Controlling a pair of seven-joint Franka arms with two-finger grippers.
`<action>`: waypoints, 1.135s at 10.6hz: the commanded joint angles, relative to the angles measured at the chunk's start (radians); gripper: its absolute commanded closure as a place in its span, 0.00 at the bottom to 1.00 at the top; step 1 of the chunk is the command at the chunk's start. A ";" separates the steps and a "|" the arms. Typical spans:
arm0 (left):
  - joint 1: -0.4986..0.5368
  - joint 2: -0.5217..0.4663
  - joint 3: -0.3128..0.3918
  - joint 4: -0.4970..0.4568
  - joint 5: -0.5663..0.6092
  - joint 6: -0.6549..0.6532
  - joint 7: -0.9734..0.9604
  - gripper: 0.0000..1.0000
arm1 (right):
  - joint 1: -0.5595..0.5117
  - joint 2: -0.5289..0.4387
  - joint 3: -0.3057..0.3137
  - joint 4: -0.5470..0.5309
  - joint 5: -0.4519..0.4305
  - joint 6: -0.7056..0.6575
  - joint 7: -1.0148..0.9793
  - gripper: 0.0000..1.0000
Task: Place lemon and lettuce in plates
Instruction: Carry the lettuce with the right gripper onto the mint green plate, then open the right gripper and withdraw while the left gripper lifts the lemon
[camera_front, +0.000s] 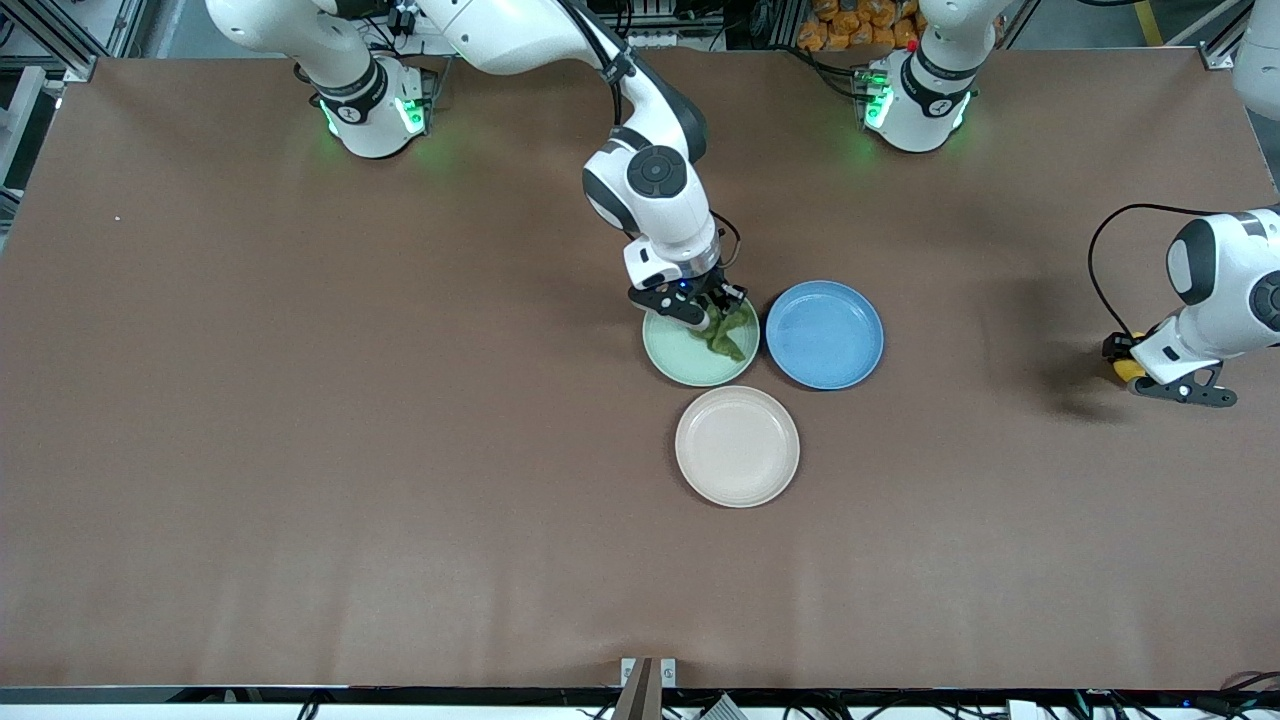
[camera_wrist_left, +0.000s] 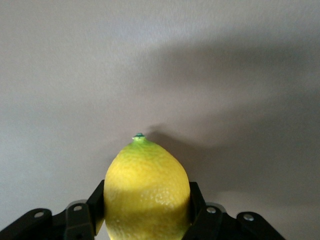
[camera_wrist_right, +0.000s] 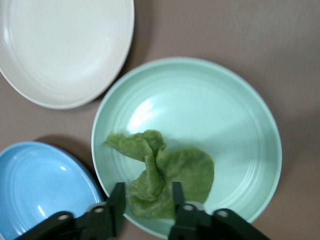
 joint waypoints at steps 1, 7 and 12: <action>0.002 -0.050 -0.056 0.020 0.019 -0.014 -0.016 1.00 | -0.012 -0.027 -0.035 0.028 -0.049 -0.035 -0.003 0.00; -0.001 -0.052 -0.357 0.187 -0.063 -0.307 -0.391 1.00 | -0.135 -0.370 -0.312 0.145 -0.063 -0.766 -0.682 0.00; -0.038 -0.046 -0.474 0.247 -0.212 -0.310 -0.620 1.00 | -0.136 -0.498 -0.680 0.146 -0.066 -1.020 -1.013 0.00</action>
